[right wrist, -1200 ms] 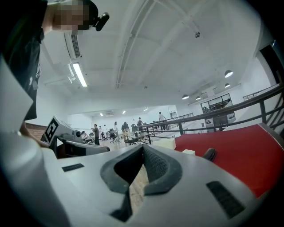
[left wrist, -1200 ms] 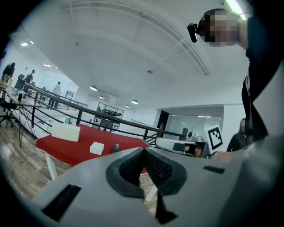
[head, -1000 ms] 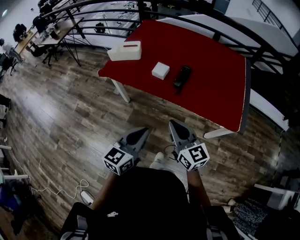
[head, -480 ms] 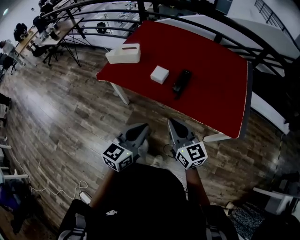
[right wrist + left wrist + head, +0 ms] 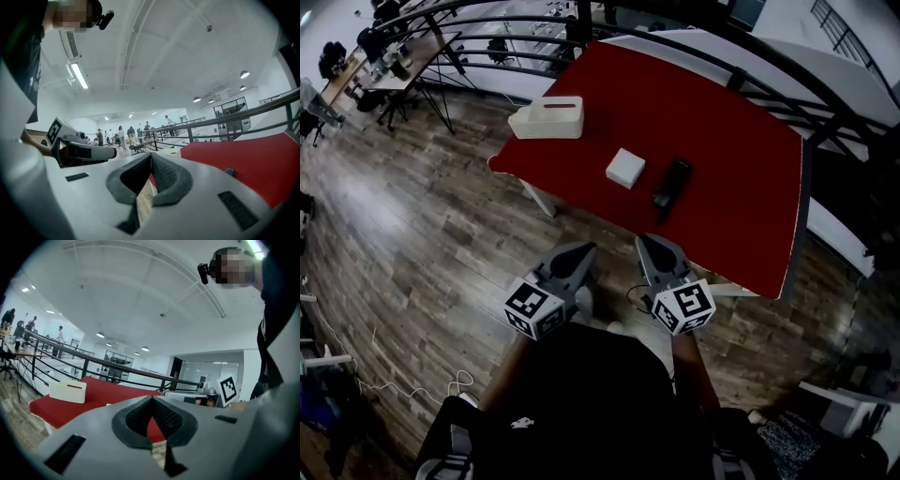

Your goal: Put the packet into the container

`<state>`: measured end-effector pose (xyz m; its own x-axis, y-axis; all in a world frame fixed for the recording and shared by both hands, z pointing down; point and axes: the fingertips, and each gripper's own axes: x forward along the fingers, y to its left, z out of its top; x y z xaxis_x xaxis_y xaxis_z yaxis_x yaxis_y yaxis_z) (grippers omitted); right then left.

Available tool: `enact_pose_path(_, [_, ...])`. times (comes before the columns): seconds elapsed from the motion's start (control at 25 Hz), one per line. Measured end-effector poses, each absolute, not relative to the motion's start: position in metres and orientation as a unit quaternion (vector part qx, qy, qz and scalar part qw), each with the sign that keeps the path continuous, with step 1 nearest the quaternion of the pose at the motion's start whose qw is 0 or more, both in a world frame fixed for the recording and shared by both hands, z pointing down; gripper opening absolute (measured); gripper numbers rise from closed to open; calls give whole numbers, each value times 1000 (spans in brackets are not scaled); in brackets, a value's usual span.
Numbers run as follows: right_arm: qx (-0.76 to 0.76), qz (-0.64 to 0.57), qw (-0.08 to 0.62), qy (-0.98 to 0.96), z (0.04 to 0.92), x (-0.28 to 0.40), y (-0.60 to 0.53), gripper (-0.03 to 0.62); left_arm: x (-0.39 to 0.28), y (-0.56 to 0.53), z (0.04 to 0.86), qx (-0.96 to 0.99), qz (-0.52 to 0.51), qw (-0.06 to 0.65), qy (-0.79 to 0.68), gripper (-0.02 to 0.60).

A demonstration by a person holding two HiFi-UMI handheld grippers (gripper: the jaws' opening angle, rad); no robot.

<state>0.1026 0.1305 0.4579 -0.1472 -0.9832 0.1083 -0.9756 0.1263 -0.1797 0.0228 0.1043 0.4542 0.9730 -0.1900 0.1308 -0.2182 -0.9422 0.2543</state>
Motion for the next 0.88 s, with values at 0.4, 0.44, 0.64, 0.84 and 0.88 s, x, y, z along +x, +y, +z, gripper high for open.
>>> enact_pose_path(0.4, [-656, -105, 15, 747, 446, 120, 44, 21, 46, 13, 440, 986, 46, 135, -86, 8])
enact_pose_path(0.44, [-657, -107, 13, 746, 446, 122, 38, 21, 47, 6, 440, 986, 46, 138, -85, 8])
enact_pose_path(0.64, [-658, -124, -2, 743, 455, 126, 1, 21, 51, -32, 445, 985, 49, 149, -75, 8])
enact_pose_path(0.84, [-665, -138, -14, 734, 463, 130, -35, 21, 49, -78, 449, 984, 50, 153, -75, 8])
enact_pose_path(0.88, [-666, -139, -18, 732, 465, 130, -41, 21, 48, -88, 449, 984, 49, 154, -76, 8])
